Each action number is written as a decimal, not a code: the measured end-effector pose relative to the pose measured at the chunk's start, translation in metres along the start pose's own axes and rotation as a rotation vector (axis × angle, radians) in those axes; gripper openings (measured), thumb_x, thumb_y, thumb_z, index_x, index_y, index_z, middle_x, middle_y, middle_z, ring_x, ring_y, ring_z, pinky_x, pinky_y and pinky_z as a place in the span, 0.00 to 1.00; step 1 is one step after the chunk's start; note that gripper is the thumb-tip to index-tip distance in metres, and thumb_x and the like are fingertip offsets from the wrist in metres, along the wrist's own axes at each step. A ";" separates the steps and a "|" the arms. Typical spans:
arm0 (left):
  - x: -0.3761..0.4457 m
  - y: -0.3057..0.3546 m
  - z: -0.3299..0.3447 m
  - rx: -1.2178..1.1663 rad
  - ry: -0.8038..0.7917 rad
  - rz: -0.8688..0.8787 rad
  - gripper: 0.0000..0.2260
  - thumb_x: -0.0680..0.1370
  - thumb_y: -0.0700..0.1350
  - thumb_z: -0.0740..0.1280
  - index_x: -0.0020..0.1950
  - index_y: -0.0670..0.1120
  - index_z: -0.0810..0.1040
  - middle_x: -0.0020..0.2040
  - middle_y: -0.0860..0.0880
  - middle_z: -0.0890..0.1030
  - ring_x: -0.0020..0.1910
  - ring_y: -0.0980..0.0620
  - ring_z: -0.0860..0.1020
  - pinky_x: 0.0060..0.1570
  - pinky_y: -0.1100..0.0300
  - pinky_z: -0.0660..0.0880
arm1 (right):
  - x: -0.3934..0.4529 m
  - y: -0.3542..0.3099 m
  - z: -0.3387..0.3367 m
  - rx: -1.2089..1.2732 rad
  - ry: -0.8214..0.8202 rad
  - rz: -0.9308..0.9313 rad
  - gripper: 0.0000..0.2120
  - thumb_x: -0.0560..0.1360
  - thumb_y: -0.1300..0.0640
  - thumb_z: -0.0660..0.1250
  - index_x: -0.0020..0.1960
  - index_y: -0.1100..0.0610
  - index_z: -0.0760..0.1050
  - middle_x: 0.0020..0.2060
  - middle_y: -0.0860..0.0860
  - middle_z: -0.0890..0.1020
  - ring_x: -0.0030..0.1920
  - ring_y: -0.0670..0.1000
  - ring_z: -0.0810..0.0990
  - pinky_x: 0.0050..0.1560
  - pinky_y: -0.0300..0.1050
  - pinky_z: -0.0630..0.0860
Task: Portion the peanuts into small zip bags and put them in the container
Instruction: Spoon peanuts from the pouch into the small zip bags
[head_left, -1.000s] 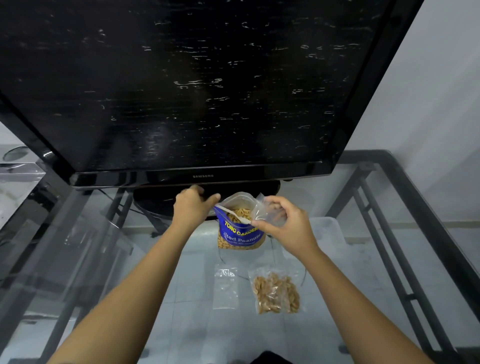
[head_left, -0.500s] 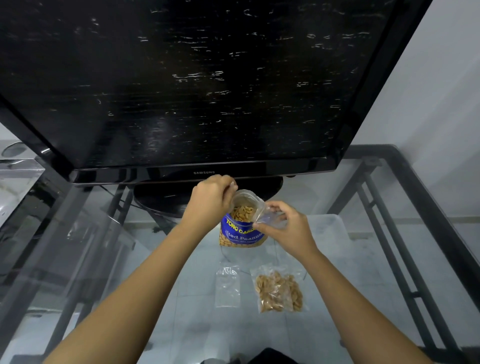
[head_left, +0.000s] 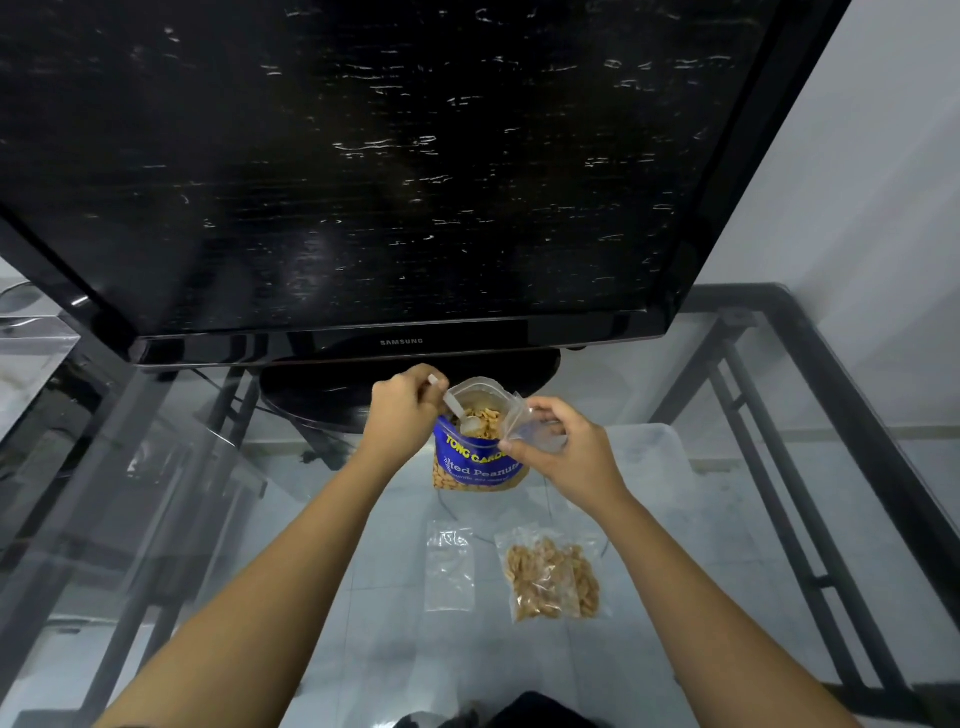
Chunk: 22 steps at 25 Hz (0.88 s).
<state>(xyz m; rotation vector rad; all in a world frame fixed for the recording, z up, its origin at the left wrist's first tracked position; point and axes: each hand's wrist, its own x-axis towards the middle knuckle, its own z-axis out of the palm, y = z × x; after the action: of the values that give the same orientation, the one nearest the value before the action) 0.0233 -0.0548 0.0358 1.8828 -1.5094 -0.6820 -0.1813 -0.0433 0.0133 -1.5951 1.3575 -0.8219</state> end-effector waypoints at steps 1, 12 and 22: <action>0.001 0.000 0.000 -0.003 -0.006 -0.007 0.08 0.79 0.42 0.61 0.51 0.40 0.78 0.39 0.44 0.81 0.37 0.51 0.78 0.39 0.62 0.76 | 0.000 0.000 0.001 0.009 0.000 -0.001 0.24 0.65 0.48 0.76 0.58 0.51 0.73 0.50 0.44 0.78 0.49 0.38 0.75 0.40 0.27 0.73; 0.001 0.004 0.004 -0.303 0.049 -0.322 0.10 0.78 0.39 0.60 0.39 0.48 0.76 0.39 0.44 0.82 0.42 0.48 0.81 0.47 0.54 0.78 | -0.001 -0.001 -0.001 0.046 -0.020 0.011 0.21 0.66 0.48 0.75 0.56 0.49 0.72 0.49 0.41 0.77 0.50 0.39 0.75 0.39 0.26 0.73; 0.012 -0.005 -0.007 -0.722 0.059 -0.547 0.06 0.79 0.40 0.60 0.47 0.43 0.76 0.34 0.46 0.79 0.29 0.58 0.78 0.35 0.64 0.76 | 0.005 -0.007 -0.011 0.068 0.054 0.049 0.22 0.68 0.50 0.74 0.59 0.53 0.72 0.51 0.44 0.77 0.53 0.44 0.74 0.39 0.22 0.71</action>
<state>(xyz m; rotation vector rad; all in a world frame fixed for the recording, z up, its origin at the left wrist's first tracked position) 0.0338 -0.0647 0.0366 1.6879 -0.5535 -1.2060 -0.1869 -0.0500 0.0241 -1.4913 1.3866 -0.8775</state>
